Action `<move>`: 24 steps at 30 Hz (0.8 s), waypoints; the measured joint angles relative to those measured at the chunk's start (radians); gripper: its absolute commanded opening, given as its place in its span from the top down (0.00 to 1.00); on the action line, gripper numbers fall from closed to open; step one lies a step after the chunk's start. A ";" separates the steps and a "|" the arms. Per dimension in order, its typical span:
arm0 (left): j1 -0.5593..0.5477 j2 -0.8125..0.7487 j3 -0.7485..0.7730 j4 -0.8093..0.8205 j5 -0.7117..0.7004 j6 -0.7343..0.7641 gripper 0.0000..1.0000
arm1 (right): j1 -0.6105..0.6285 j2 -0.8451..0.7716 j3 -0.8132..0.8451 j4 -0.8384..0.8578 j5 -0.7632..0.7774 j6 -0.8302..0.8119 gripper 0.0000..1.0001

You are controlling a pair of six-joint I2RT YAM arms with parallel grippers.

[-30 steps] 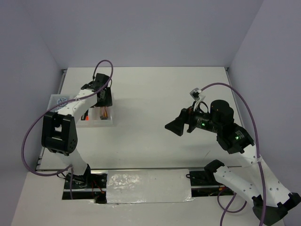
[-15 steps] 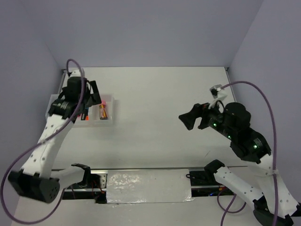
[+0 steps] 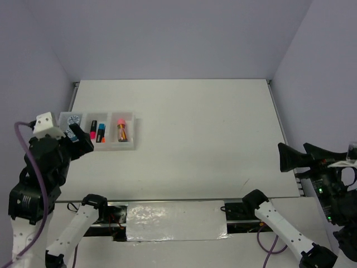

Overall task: Sort the stationery into containers
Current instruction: Reset both arms

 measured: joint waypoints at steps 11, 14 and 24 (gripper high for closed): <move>0.002 -0.214 -0.104 -0.087 0.038 -0.005 0.01 | 0.000 -0.116 -0.040 -0.111 -0.021 -0.020 0.00; 0.002 -0.213 -0.104 -0.094 0.052 -0.006 0.01 | 0.000 -0.134 -0.093 -0.110 -0.031 -0.018 0.00; 0.002 -0.212 -0.126 -0.095 0.104 -0.032 0.01 | 0.000 -0.122 -0.215 -0.082 -0.098 0.013 0.00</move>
